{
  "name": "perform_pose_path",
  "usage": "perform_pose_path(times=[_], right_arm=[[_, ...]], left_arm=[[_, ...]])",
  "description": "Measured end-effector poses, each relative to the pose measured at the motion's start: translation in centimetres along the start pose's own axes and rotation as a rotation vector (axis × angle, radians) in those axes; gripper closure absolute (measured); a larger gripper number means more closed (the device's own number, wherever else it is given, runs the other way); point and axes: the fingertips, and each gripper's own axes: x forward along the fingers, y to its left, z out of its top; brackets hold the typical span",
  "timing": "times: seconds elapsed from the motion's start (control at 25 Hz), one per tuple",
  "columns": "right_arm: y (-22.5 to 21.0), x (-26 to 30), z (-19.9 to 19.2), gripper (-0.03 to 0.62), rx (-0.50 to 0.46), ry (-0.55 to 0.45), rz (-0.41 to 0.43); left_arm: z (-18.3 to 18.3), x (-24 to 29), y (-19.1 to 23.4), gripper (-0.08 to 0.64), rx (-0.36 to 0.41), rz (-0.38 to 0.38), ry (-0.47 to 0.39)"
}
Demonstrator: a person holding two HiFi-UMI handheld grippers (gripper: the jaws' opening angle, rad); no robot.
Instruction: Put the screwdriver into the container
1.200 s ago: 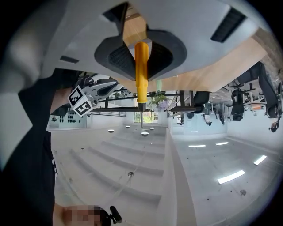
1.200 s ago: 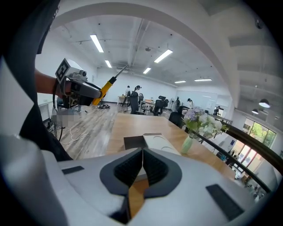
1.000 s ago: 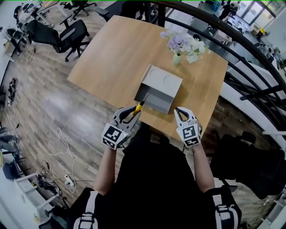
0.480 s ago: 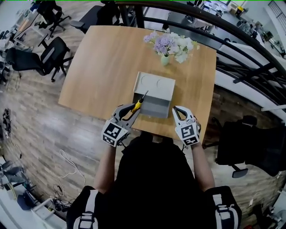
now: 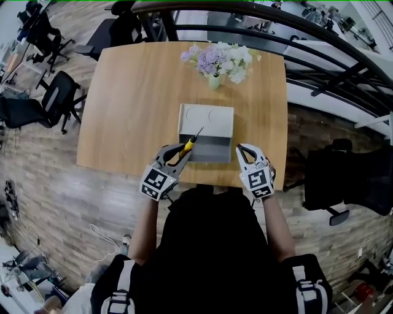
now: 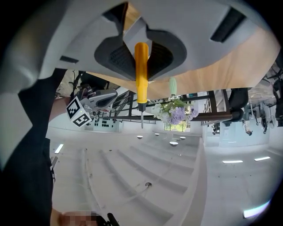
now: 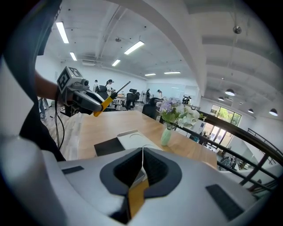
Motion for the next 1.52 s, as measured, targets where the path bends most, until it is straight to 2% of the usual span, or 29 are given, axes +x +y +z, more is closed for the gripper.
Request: perform_pose_path(times=[0.36, 0.68, 1.04, 1.2, 1.52], right_arm=[[0.8, 0.8, -0.2, 0.566, 0.026, 0.021, -0.050], [1.2, 0.4, -0.8, 0.566, 0.025, 0.050, -0.080], [1.1, -0.1, -1.7, 0.566, 0.055, 0.077, -0.107], [1.1, -0.1, -1.8, 0.566, 0.038, 0.091, -0.107], [1.0, -0.8, -2.8, 0.566, 0.045, 0.123, -0.111]], left_arm=[[-2.6, 1.1, 0.5, 0.468, 0.118, -0.085, 0.091], [-4.9, 2.2, 0.4, 0.468, 0.150, -0.140, 0.148], [-8.3, 3.7, 0.2, 0.468, 0.211, -0.208, 0.247], [-10.2, 4.6, 0.0, 0.468, 0.248, -0.240, 0.306], [-12.7, 6.2, -0.2, 0.468, 0.272, -0.279, 0.377]])
